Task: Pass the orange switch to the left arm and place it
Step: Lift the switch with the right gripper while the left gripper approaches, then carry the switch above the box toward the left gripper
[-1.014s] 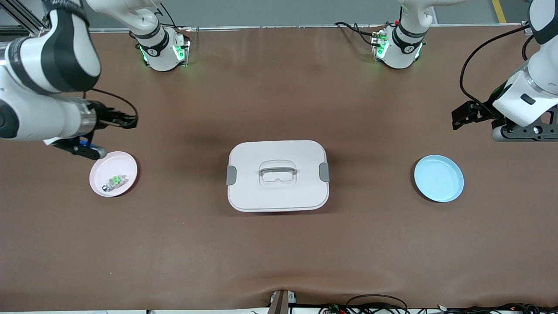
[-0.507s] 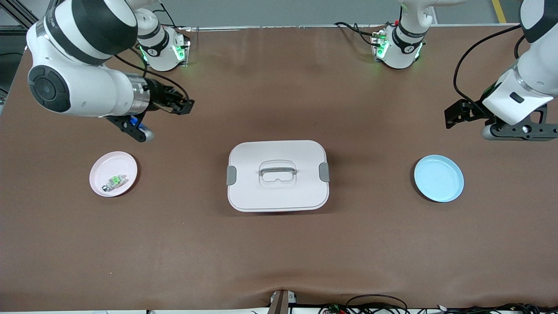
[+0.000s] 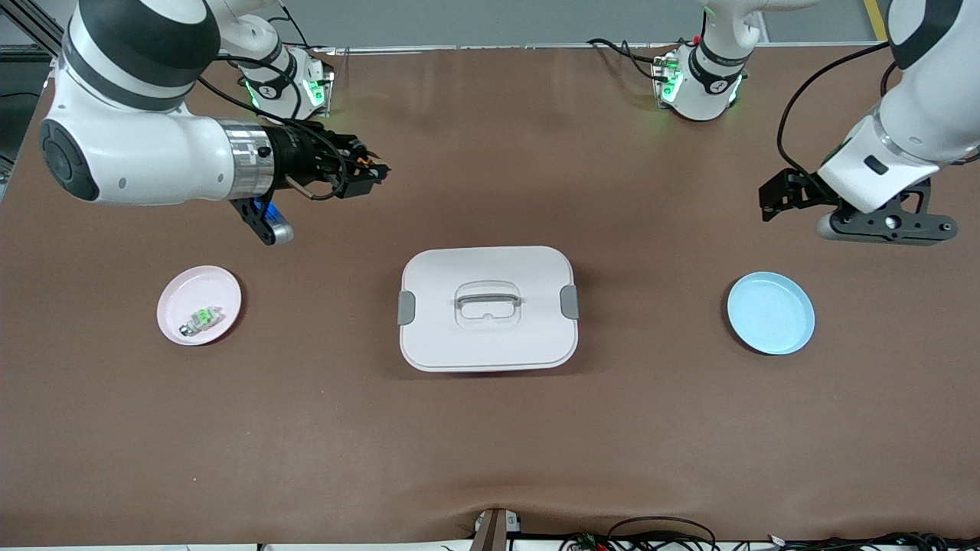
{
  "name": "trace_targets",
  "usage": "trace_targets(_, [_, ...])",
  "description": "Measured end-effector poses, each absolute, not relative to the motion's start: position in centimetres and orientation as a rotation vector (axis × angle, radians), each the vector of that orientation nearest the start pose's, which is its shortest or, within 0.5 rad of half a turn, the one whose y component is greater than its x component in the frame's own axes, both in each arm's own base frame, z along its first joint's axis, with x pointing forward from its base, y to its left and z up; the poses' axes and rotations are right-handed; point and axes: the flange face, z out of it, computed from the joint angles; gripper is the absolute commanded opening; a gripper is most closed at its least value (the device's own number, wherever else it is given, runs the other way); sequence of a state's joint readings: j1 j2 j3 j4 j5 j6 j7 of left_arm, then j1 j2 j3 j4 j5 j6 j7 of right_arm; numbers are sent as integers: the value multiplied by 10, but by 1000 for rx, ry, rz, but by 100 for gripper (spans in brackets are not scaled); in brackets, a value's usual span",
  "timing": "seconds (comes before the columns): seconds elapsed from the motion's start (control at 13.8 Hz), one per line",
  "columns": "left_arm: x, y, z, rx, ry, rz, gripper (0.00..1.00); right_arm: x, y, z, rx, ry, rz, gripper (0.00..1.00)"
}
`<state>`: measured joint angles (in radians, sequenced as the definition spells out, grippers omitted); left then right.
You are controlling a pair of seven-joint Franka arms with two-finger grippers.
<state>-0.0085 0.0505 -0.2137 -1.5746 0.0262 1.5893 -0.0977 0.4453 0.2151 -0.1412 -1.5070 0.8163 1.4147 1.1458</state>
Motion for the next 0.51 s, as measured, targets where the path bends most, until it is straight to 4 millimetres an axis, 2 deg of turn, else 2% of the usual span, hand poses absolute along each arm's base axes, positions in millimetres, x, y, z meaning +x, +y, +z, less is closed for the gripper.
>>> trace_targets(0.29, [548,-158,598,-3199,266,77,100,553,302,547,-2160,1067,1034,25])
trace_targets(0.51, [536,-192,600,-3265,192,110,100,564,319,542,-2012,1082,1056,25])
